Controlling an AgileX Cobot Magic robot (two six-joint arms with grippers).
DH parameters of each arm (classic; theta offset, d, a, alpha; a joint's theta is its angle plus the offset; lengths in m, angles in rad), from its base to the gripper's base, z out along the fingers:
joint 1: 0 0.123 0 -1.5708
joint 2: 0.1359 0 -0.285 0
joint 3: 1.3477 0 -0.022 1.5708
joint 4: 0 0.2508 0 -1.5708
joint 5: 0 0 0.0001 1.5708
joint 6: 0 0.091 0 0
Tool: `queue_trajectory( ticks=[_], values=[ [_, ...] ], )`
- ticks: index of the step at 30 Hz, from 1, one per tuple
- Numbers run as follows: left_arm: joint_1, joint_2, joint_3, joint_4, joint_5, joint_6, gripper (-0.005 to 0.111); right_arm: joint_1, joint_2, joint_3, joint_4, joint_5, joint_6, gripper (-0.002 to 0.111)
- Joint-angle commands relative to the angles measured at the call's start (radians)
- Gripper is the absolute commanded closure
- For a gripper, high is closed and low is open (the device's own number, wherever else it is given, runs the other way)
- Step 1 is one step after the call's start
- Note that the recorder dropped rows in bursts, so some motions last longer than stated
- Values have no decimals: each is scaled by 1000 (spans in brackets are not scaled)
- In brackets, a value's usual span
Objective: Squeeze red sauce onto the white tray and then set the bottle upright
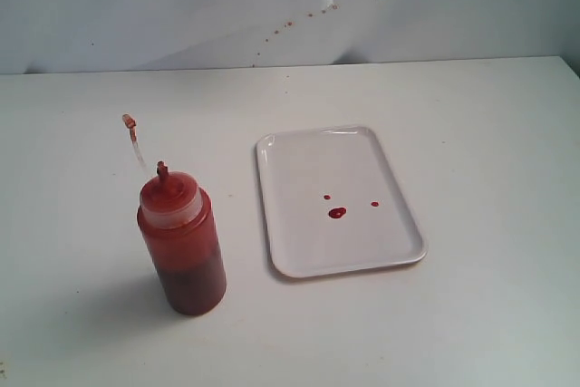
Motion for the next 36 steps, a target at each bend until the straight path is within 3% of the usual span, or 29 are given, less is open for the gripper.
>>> queue_trajectory(
  ticks=[1, 14, 19, 26, 31, 33, 35, 36],
  values=[
    [-9, -5, 5, -1, -5, -13, 107, 0, -3, 6, 0, 1, 2, 108],
    [-15, -40, 5, 1, -3, -10, 107, 0, -3, 6, 0, 1, 1, 108],
    [65, -149, 5, -6, 133, -17, 107, 0, -3, 6, 0, 1, 1, 108],
    [184, -149, 6, -51, 299, -14, 107, 0, -4, 3, 0, 3, 1, 108],
    [186, -149, 10, -51, 375, 12, 107, 0, -4, 3, 0, 3, 1, 108],
    [186, -149, 47, -109, 388, 102, 107, 0, -4, 3, 0, 3, 1, 108],
    [186, -149, 87, -318, 364, 414, 107, 0, -4, 3, 0, 3, 1, 108],
    [186, -149, 87, -359, 355, 465, 107, 0, -4, 3, 0, 3, 1, 108]
  ],
)
